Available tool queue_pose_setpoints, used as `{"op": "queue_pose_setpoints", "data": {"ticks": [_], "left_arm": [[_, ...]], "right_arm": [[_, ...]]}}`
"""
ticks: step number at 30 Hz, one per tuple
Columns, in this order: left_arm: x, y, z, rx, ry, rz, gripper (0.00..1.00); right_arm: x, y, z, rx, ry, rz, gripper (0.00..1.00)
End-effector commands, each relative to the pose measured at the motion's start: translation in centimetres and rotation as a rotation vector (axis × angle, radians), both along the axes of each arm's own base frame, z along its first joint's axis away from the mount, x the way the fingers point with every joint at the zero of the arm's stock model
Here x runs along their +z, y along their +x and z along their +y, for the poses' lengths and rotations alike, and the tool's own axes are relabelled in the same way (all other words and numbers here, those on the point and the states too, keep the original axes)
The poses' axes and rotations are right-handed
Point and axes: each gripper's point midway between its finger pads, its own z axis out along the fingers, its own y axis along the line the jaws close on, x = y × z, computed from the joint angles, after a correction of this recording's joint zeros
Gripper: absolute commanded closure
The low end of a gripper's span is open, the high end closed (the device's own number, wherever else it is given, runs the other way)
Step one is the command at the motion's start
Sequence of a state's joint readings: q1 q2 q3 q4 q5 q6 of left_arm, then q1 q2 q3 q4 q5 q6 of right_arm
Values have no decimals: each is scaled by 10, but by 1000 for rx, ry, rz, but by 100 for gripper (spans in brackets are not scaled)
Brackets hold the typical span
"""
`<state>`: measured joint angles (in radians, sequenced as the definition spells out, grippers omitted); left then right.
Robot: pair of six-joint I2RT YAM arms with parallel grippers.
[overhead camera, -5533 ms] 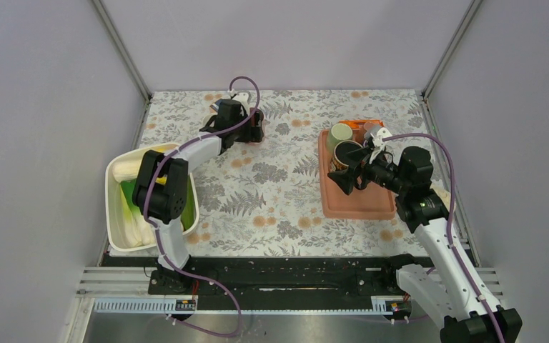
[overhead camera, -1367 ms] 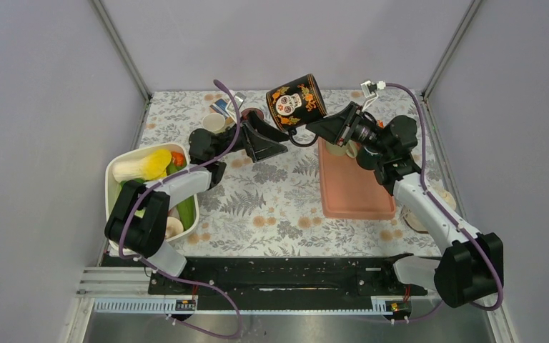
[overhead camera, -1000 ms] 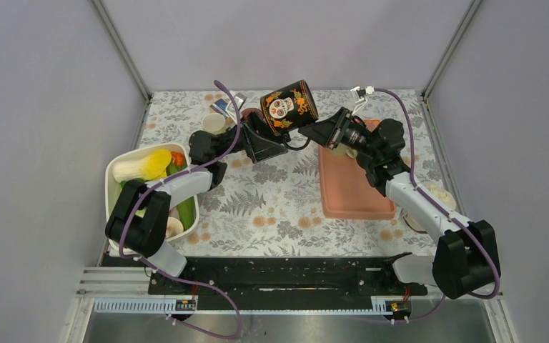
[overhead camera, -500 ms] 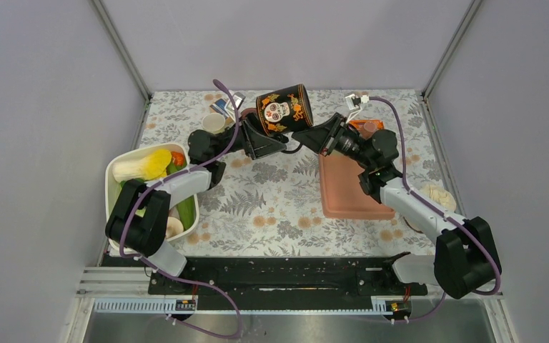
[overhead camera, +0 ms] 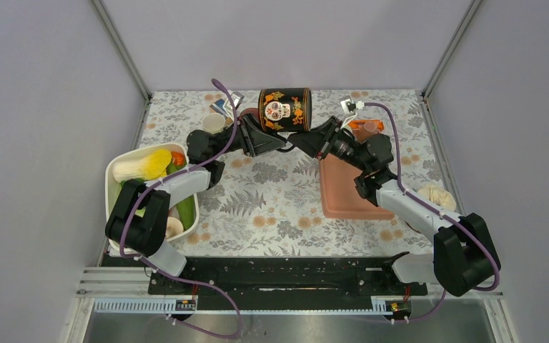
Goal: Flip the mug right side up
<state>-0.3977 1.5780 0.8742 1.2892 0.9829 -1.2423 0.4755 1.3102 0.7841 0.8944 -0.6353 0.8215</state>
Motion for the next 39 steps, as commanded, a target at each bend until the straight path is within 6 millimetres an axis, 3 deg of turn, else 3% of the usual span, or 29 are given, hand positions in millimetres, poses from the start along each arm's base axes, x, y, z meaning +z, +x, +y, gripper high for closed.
{"op": "queue_pose_setpoints", "data": {"ticks": [1,9,14,17,20,26,31,34,39], "left_arm": [[48,-14,8,34,-123,-198,61],[51,-14,10,39,-134,-187,71],[51,-14,12,42,-140,-176,86],[52,-14,13,45,-143,-174,100],[53,-14,15,50,-143,-180,100],[53,-11,22,87,-128,-198,100],[50,-6,27,116,-111,-198,100],[48,-4,27,121,-105,-197,100],[43,2,25,144,-70,-198,100]], "right_arm": [[-16,-23,19,102,-56,-49,100],[-32,-23,19,90,-103,-68,100],[-41,-25,18,93,-128,-84,100],[-43,-26,18,96,-141,-99,100],[-42,-28,18,108,-150,-120,99],[-37,-39,14,148,-207,-206,62],[-44,-43,8,189,-289,-271,34],[-50,-40,2,185,-337,-294,26],[-48,-43,-3,195,-348,-322,22]]}}
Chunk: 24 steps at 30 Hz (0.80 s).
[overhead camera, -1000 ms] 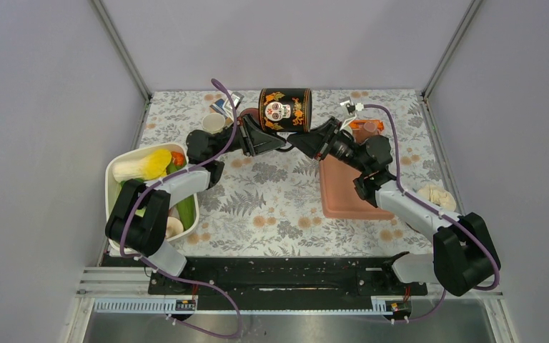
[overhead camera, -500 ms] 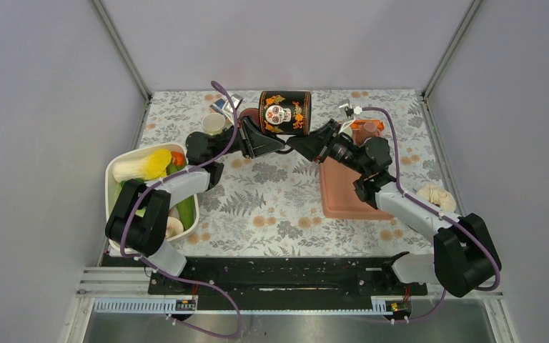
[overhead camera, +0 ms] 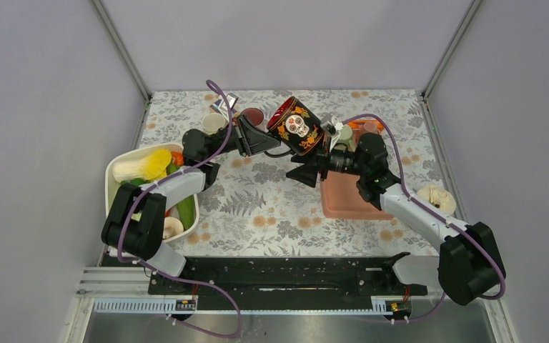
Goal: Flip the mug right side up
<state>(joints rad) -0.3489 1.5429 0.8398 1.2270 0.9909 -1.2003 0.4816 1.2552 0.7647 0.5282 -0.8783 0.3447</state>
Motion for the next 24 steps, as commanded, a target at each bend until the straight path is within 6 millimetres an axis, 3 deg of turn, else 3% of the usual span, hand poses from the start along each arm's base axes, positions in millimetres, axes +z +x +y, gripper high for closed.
{"op": "queue_pose_setpoints", "data": {"ticks": [1,3,8,14,19,24], "left_arm": [[50,-5,9,95,-84,-217,100],[44,-1,8,117,-50,-226,100],[26,19,8,202,81,-257,100],[6,49,10,308,241,-261,100],[-4,86,10,413,327,-245,100],[-22,114,-4,447,372,-241,100]], "right_arm": [[25,-11,-5,61,-5,-138,21],[21,-16,-8,78,-37,-139,20],[4,-24,-22,76,-171,-204,2],[-18,-26,-57,-44,-339,-268,1],[-31,-6,-100,-267,-505,-343,2],[-37,13,-142,-478,-582,-346,2]]}}
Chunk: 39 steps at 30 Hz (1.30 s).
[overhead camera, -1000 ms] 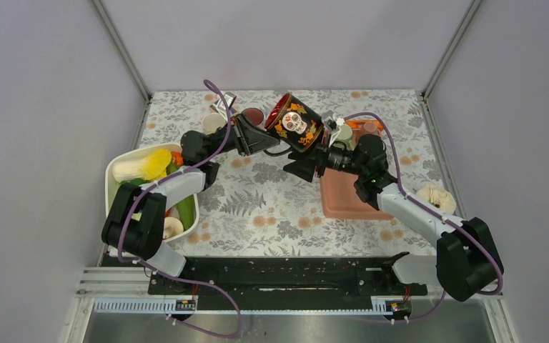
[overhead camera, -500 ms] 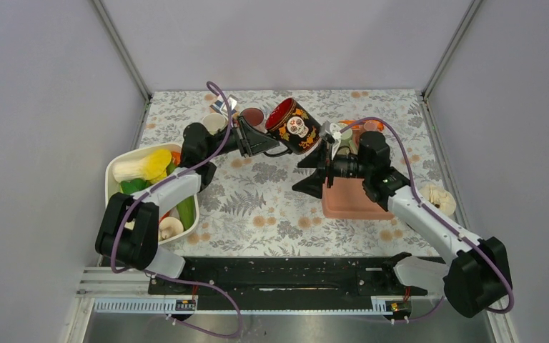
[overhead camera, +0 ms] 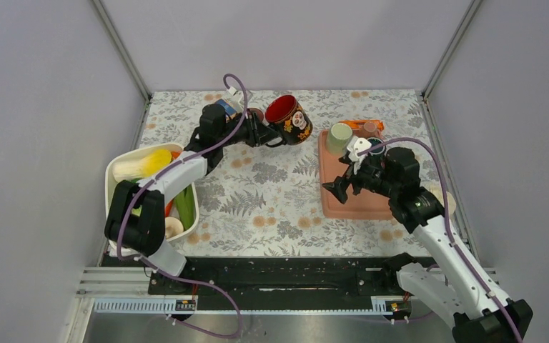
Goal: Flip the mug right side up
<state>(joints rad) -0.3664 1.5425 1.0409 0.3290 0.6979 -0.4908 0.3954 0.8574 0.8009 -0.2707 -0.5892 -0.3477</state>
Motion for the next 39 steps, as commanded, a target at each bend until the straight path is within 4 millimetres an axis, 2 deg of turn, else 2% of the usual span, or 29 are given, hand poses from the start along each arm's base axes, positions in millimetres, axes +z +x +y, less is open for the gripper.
{"op": "queue_pose_setpoints", "data": {"ticks": [1,4,9,18,27,39], "left_arm": [[47,37,-15,53,-6,-249,100],[31,51,-28,71,63,-253,100],[6,81,-36,147,183,-235,100],[-20,115,-40,284,334,-239,100],[-56,126,-46,359,439,-206,100],[-77,133,-53,372,468,-144,100]], "right_arm": [[-15,24,-49,-235,-101,-49,1],[-8,30,-68,-320,-68,-80,1],[1,34,-92,-411,-34,-126,1],[7,37,-103,-453,1,-130,2],[6,36,-107,-458,28,-122,2],[9,32,-108,-449,52,-119,2]]}}
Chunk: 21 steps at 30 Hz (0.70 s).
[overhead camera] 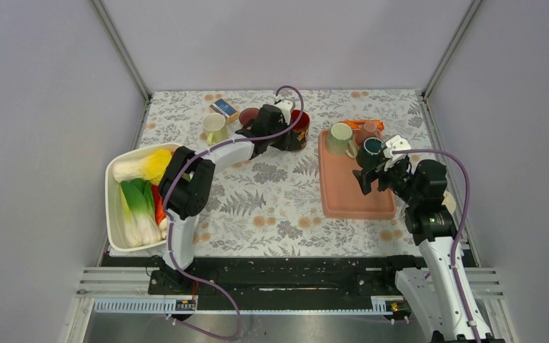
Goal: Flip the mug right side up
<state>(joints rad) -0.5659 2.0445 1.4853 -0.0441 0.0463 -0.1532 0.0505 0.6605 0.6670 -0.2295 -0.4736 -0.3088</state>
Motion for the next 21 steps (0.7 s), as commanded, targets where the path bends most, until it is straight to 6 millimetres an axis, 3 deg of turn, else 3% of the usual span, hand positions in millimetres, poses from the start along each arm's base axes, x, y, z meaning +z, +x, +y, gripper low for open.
{"op": "queue_pose_setpoints", "data": {"ticks": [1,21], "left_arm": [[69,36,-18,38,-108,-187,100],[34,38,-20,33,-62,-109,80]], "right_arm": [[12,0,2,16,22,-44,2],[13,-2,2,28,42,-42,2]]}}
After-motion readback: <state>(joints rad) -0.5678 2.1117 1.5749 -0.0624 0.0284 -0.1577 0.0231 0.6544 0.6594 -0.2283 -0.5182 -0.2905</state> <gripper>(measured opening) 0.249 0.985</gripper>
